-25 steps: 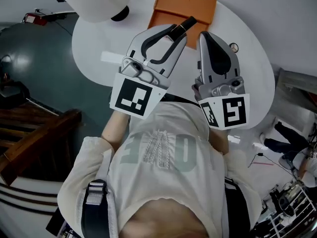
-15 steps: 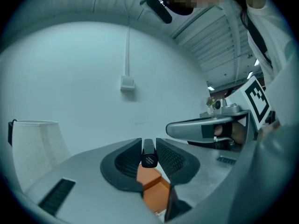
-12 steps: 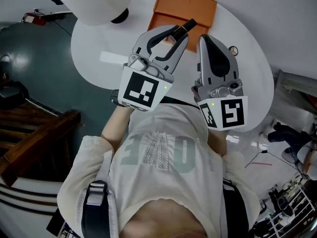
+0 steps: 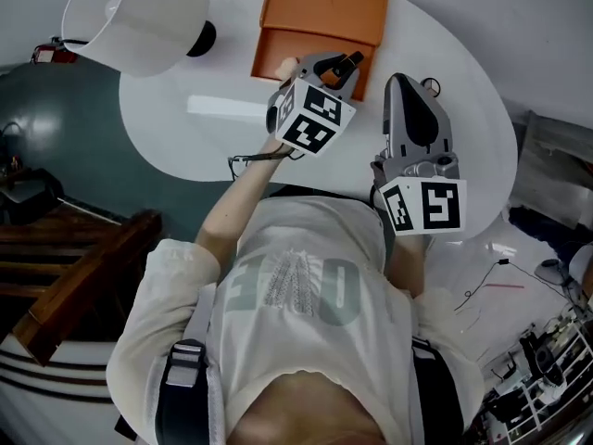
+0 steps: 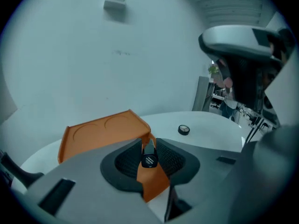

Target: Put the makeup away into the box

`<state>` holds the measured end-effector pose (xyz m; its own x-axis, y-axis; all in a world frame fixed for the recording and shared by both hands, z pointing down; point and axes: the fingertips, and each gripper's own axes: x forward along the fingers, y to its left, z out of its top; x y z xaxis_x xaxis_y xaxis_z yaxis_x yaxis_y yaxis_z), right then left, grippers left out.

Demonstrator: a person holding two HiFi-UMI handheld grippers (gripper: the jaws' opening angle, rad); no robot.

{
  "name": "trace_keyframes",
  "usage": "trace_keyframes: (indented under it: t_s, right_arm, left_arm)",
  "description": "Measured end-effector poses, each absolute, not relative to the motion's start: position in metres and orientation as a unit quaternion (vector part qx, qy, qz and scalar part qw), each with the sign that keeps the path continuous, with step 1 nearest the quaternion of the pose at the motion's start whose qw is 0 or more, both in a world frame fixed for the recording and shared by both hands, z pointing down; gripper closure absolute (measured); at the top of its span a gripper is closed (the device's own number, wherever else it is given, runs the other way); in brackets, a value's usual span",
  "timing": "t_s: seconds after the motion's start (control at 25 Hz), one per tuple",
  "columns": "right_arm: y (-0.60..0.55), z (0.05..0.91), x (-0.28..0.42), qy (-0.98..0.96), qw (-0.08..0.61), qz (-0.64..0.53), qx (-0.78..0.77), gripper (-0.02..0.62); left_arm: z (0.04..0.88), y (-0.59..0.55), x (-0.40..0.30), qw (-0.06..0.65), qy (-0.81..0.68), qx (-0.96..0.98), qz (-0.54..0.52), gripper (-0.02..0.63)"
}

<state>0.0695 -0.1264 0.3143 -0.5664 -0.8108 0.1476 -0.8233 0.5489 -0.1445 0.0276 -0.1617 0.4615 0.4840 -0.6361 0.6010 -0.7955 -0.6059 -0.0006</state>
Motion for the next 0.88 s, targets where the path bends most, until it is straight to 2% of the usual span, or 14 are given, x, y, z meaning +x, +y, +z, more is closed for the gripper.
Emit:
trace_keyframes:
  t_s: [0.4, 0.88]
  right_arm:
    - [-0.152, 0.345, 0.097, -0.860, 0.038, 0.133, 0.491, 0.591]
    - [-0.153, 0.352, 0.105, -0.853, 0.038, 0.145, 0.500, 0.591]
  left_arm:
    - [0.521, -0.194, 0.043, 0.189, -0.411, 0.821, 0.349, 0.505]
    - [0.519, -0.197, 0.052, 0.192, -0.416, 0.826, 0.330, 0.503]
